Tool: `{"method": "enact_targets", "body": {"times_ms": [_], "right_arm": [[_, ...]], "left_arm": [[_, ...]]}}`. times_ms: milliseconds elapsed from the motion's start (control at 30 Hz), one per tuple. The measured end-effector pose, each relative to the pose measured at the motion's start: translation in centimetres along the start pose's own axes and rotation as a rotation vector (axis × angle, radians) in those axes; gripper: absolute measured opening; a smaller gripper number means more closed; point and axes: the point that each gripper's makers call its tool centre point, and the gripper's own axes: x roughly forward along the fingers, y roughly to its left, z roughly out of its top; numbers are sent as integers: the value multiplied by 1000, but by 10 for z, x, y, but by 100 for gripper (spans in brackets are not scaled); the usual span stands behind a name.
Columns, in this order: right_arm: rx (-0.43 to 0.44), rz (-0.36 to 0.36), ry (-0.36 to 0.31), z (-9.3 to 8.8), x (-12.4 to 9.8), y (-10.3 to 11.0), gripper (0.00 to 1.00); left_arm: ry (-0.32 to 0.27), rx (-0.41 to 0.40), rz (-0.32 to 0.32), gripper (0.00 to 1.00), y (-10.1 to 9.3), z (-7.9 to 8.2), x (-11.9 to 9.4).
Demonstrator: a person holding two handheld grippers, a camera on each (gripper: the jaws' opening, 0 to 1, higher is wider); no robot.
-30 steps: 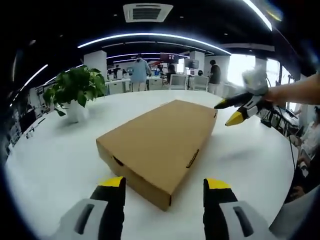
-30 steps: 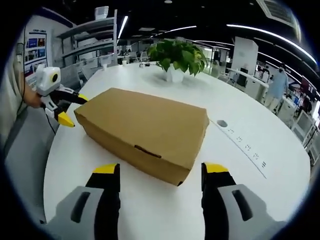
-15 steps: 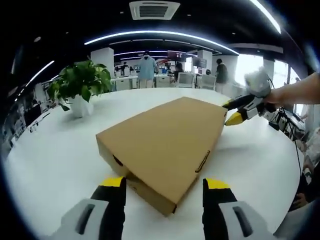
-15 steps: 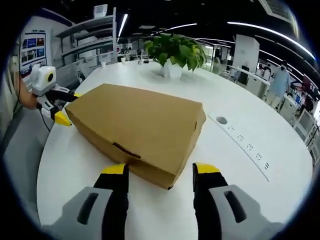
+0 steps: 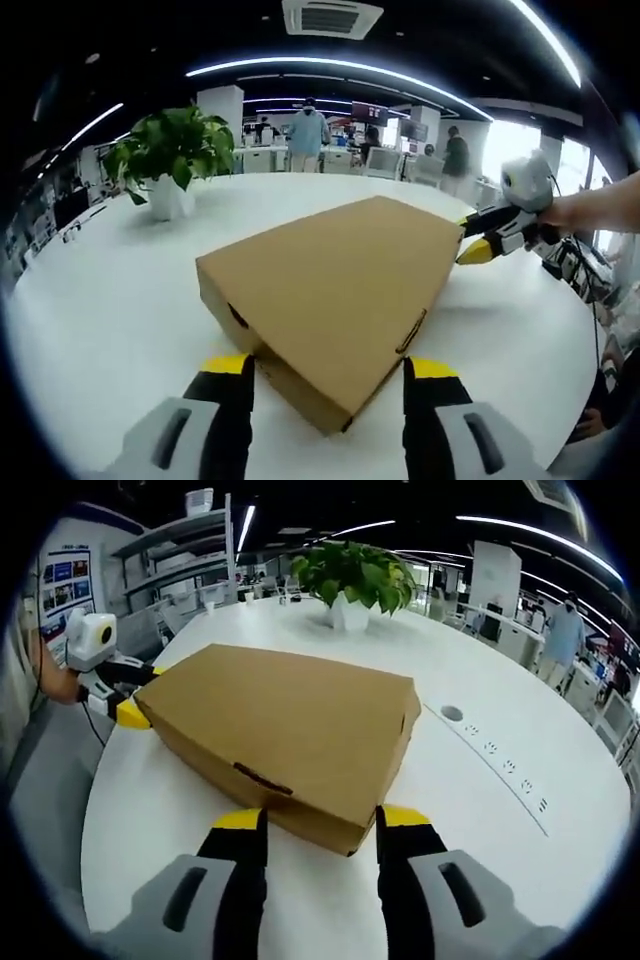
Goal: Operate the shoe box by opening the lid, removing the specified soft item, and placing it in the target area until the item is outside and the box remains undamaged.
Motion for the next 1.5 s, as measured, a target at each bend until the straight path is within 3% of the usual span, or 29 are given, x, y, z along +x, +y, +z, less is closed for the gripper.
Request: {"method": "enact_targets", "body": {"times_ms": [600, 1500], "right_arm": [[81, -9, 27, -1, -3, 28, 37], [206, -147, 13, -4, -7, 83, 36]], "left_arm": [[45, -4, -29, 58, 14, -4, -12], [168, 92, -167, 57, 45, -12, -28]]}}
